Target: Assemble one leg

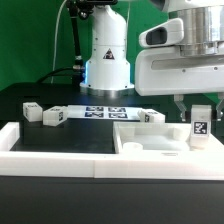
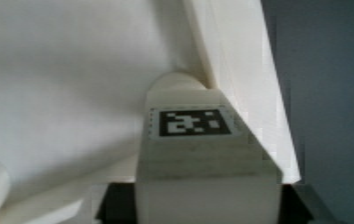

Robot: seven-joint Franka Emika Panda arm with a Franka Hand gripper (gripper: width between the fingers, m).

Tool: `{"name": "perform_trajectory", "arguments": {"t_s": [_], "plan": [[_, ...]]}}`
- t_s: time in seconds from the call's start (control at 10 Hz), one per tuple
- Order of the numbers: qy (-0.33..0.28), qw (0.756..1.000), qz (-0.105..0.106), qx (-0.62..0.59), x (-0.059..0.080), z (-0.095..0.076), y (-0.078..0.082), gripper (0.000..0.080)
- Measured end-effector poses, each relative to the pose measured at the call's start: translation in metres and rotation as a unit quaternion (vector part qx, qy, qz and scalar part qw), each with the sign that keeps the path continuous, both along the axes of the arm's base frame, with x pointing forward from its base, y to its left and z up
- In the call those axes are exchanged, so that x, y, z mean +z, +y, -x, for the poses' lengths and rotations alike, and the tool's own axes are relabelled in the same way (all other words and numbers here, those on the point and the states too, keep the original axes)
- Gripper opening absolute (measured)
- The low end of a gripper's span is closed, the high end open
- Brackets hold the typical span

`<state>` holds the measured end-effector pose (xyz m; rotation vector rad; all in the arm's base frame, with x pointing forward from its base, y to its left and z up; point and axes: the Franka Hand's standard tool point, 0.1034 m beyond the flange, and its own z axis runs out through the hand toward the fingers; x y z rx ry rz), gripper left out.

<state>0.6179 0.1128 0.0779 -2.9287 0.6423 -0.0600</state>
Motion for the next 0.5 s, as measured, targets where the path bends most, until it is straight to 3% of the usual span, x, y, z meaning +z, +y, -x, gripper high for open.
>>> {"name": "perform_trajectory", "arguments": {"t_s": [0.2, 0.5], "plan": [[0.008, 0.995, -0.005, -0.102, -0.0004, -0.0008, -0.0005, 0.0297], [0.019, 0.958, -0.011, -0.285, -0.0005, 0.0009, 0.0082, 0.0297]]}}
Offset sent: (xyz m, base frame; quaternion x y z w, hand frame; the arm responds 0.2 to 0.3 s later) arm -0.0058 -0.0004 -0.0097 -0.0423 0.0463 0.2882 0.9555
